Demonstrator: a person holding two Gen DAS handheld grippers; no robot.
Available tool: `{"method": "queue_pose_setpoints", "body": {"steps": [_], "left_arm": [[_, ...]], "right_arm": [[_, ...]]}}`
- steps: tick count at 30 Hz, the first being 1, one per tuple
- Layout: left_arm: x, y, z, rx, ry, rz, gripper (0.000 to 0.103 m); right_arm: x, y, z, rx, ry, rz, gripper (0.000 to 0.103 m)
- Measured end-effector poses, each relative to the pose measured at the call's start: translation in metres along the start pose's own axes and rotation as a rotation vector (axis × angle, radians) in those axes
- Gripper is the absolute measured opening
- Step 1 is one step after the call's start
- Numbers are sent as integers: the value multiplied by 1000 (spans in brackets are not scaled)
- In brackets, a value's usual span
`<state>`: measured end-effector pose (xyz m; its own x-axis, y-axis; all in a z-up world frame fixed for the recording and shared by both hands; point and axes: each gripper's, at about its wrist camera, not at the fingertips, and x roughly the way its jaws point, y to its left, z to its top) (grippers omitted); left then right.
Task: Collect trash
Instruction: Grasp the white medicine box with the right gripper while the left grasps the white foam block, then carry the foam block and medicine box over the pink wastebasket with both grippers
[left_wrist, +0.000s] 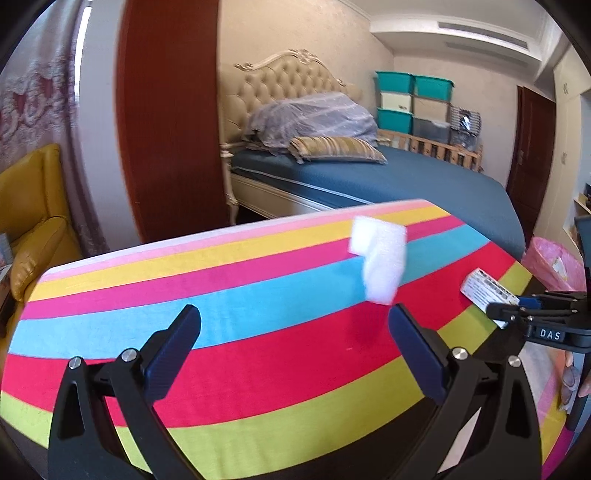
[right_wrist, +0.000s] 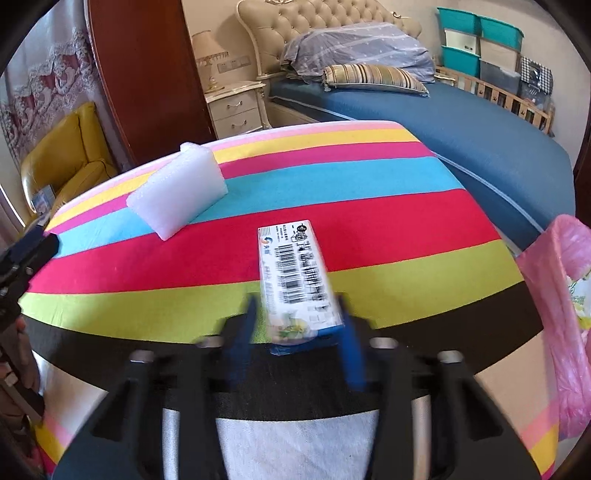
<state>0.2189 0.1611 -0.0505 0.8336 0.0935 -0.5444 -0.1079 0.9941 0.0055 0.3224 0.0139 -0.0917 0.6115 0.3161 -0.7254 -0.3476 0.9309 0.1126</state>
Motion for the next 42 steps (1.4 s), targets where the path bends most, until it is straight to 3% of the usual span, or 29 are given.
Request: {"method": "queue_pose_setpoints", "body": {"steps": [7,10,14,18,21,22,29,42], "left_arm": [[41,-39,15,49,92,-75,98],[57,-50,25,42,96,-90,96],[83,-58,34,27,146,-103,78],[100,-63,42,22,172,-97,71],[107,-69,44,52,199,-107,41],[107,-70,44,65,200,-111,39],[79,-85,36,139,116,-105,38],[30,-81,14,83,35,-69,38]], "right_arm": [[-12,-24,-4,128,-67,-39,34],[-14,-30,-5,158,-76,-37,34],[-16,-30,-6,153,-76,-42,34],[-17,-21,-4,110,-83,-64,34],[-17,-17,-4,92,-86,-77,34],[-17,-16,-4,87,-87,-79,34],[-18,-18,-4,98,-90,-94,34],[-21,-22,-4,110,-108,-133,34]]}}
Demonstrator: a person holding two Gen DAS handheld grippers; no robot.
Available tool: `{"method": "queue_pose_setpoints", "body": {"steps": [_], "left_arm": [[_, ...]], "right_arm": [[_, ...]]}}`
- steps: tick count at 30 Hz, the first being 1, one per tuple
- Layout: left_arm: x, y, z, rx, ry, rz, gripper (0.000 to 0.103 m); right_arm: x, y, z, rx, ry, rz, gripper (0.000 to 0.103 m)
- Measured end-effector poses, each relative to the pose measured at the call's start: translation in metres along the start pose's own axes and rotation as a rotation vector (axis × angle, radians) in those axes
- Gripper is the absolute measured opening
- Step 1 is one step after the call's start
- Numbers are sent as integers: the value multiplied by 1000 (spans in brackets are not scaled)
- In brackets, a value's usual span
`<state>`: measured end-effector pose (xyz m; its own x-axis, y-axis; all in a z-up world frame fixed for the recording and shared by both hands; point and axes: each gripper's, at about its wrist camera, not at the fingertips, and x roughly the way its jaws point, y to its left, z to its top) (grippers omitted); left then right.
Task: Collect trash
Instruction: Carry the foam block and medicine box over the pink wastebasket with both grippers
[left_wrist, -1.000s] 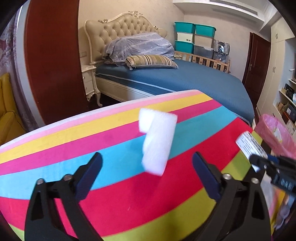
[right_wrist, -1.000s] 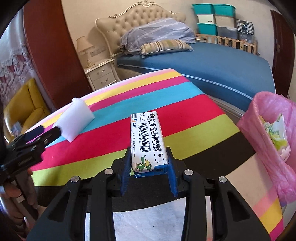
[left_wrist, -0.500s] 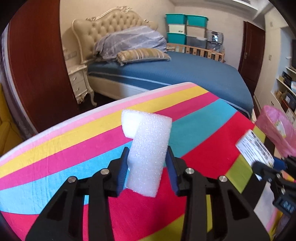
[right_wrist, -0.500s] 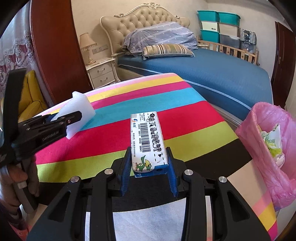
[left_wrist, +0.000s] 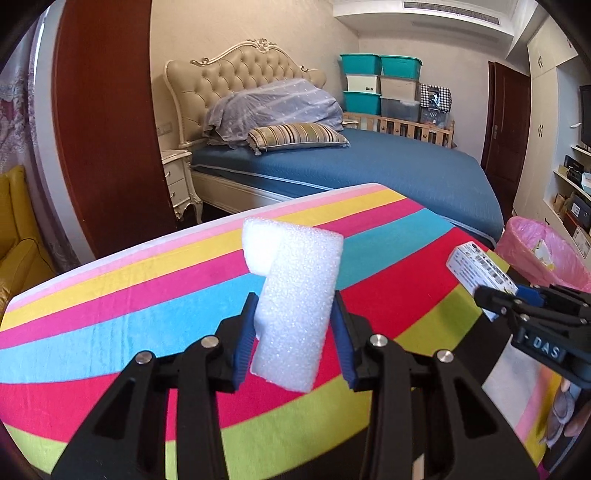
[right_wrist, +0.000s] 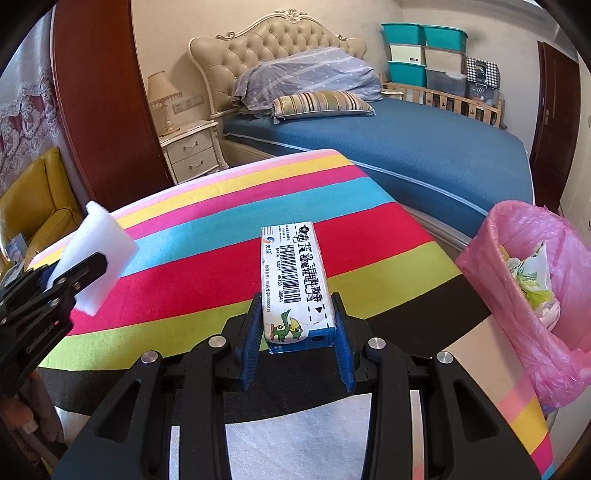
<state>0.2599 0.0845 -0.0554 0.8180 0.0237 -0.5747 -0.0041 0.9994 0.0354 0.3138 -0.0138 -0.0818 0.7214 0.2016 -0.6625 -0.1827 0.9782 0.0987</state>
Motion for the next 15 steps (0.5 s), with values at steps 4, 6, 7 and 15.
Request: {"method": "queue_pose_setpoints", "body": {"steps": [4,6,7,15], "left_arm": [[-10,-1,-7,-15,-10,7,38],[-19,-2,-12,-24,-17,12,38],[-22,-2,-14,-27,-22,15,38],[-54,-5,-34,-41,-44,31,38]], "right_arm": [[-2,-1,0,-3,-10,-9,34],[-3,-3,-1,1,-16,-12,34],[-3,-2,-1,2,-17,-14,34],[-11,-5,-4,16,-40,-27,34]]}}
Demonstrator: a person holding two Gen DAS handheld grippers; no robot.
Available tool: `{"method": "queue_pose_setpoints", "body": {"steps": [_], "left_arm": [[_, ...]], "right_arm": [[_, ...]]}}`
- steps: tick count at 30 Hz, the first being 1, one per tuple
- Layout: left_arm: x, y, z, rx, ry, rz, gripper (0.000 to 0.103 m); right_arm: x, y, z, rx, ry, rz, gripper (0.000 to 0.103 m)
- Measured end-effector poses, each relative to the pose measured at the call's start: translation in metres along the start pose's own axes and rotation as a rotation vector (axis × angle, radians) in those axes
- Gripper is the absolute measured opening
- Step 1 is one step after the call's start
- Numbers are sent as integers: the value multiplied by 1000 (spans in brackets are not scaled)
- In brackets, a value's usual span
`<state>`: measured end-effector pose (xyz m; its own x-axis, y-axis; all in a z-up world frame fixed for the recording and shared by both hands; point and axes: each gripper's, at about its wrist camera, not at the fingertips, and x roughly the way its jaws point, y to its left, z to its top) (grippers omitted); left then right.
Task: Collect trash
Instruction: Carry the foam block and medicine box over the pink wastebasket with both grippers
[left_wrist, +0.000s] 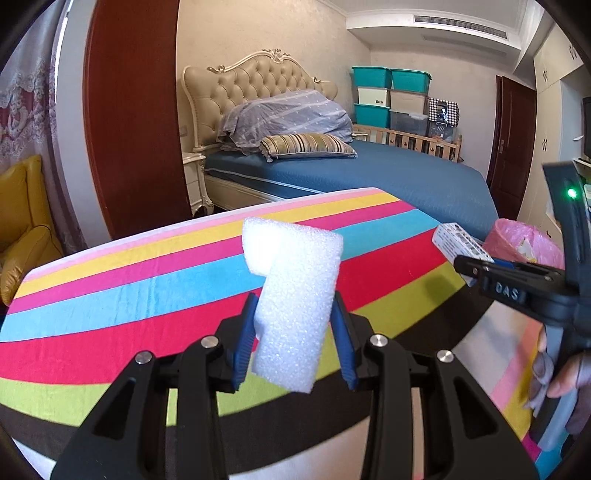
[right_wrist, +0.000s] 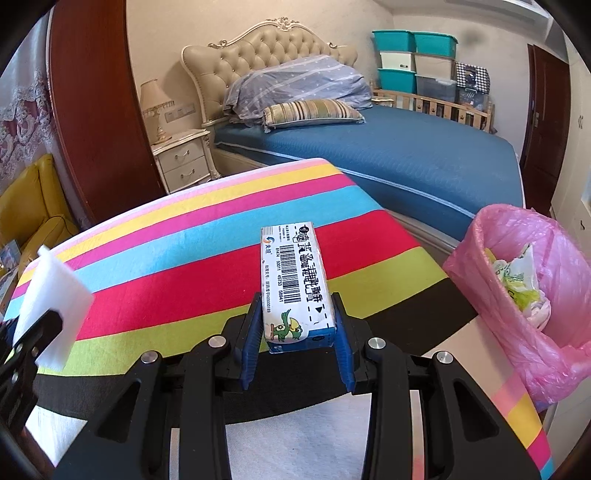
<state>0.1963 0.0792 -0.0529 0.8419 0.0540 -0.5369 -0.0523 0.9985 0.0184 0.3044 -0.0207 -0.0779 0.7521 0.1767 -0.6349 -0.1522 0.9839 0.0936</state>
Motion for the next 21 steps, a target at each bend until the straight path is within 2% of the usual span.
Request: {"method": "queue_pose_setpoints", "body": {"steps": [3,10,16,21], "left_arm": [[-13,-1,-10,4,4,3,38],[-36,-8,-26,28,12,-2,38],[-48,-32,-31,43,-7,-53,38],[-56,-61,-27,62,-40,-125,38]], "right_arm": [[-15,2,-5,-24,-39,16,34],[-59,-3,-31,-64,-51,94,34],[-102,-27,-36,-77,-103,109,34],[-126,-51,-44,-79,-128,102,34]]}}
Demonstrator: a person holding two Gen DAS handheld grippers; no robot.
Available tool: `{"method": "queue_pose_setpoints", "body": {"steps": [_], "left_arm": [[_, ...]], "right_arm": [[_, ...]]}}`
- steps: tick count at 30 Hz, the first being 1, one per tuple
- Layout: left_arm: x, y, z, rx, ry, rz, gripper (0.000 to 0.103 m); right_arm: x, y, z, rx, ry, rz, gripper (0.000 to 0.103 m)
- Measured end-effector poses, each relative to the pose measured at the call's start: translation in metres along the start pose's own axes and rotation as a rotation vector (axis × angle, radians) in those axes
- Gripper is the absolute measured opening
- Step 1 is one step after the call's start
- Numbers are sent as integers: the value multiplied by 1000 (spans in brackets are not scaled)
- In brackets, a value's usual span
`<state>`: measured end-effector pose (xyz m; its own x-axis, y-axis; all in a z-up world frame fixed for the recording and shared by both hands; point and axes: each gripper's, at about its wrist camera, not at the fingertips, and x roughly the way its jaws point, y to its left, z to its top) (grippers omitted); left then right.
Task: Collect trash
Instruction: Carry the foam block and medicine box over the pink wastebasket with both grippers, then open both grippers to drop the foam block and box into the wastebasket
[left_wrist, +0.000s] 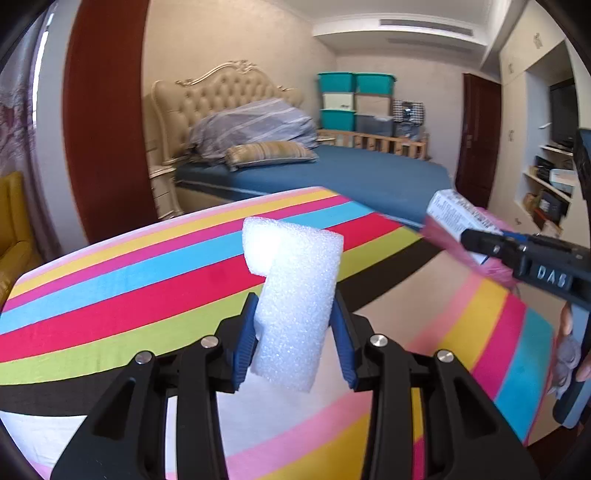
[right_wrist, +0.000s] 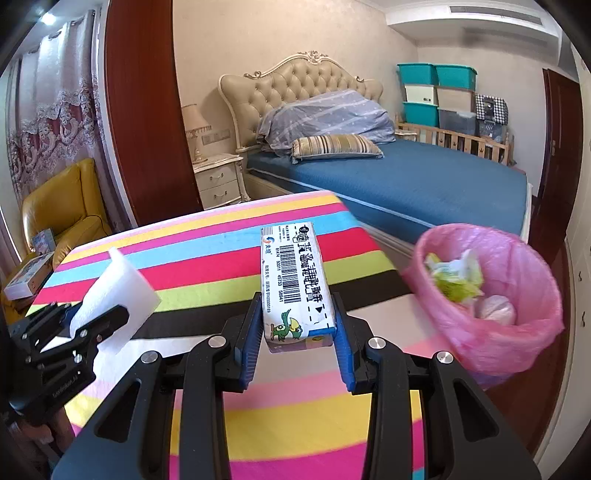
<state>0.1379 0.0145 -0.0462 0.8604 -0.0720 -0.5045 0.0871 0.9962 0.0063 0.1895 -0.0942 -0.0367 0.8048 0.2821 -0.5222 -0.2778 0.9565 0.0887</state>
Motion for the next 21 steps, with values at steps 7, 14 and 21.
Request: {"method": "queue_pose_setpoints", "body": {"steps": [7,14,21], "left_arm": [[0,-50,13,51,-25,-126,38],[20,-107,38,85,-10,-273,38],[47,-157,64,128,2,-379,38]], "right_arm": [[-30,-49,-13,39,-22,-45,35],[-49,-107,-12,110,-56,-129,35],[-61,-160,-11,152,-84,-206,35]]}}
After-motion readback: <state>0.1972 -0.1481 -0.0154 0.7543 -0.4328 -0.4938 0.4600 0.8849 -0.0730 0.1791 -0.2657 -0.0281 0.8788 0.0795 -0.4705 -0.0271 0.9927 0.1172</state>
